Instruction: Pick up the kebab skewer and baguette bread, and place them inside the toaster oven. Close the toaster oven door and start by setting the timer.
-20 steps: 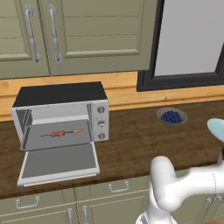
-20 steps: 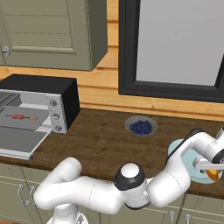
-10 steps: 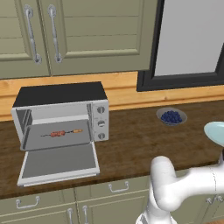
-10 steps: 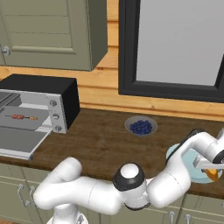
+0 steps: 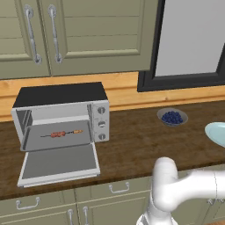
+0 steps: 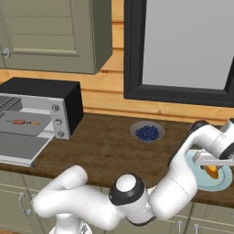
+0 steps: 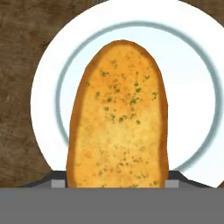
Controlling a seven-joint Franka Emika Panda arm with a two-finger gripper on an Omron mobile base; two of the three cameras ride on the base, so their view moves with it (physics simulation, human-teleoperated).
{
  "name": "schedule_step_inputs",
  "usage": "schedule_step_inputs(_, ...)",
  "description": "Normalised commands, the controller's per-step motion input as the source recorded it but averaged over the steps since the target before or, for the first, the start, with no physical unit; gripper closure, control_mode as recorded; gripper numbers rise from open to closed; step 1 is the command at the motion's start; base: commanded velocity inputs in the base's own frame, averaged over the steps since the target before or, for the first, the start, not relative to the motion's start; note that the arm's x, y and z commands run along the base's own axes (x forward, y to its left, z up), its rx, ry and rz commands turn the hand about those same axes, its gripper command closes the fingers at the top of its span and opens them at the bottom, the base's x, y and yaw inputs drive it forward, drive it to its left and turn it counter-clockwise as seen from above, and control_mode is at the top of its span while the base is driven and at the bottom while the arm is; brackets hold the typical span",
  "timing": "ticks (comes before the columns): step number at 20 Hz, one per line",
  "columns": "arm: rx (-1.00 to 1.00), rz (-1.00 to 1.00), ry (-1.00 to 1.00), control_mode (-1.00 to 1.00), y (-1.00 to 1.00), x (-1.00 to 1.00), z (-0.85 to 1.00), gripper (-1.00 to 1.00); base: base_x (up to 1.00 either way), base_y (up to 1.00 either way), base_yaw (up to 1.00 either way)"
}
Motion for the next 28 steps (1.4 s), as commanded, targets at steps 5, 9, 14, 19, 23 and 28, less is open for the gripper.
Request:
schedule_step_inputs(5,-0.12,0.0,-0.14,-1.0,1.0,-0.39,0.38,1.0,0.0,0.0,0.0)
schedule_step_inputs(9,-0.09,0.0,-0.02,-1.0,1.0,-0.31,0.55,1.0,0.0,0.0,0.0)
schedule_step_inputs(14,-0.03,0.0,0.03,-1.0,1.0,-0.15,0.42,1.0,0.0,0.0,0.0)
schedule_step_inputs(19,-0.06,0.0,0.0,-1.0,1.0,-0.1,0.45,1.0,0.0,0.0,0.0)
schedule_step_inputs(23,-0.11,0.08,0.0,-1.0,1.0,-0.12,0.4,1.0,0.0,0.0,0.0)
schedule_step_inputs(28,-0.13,0.16,0.0,-1.0,1.0,-0.19,0.3,1.0,0.0,0.0,0.0)
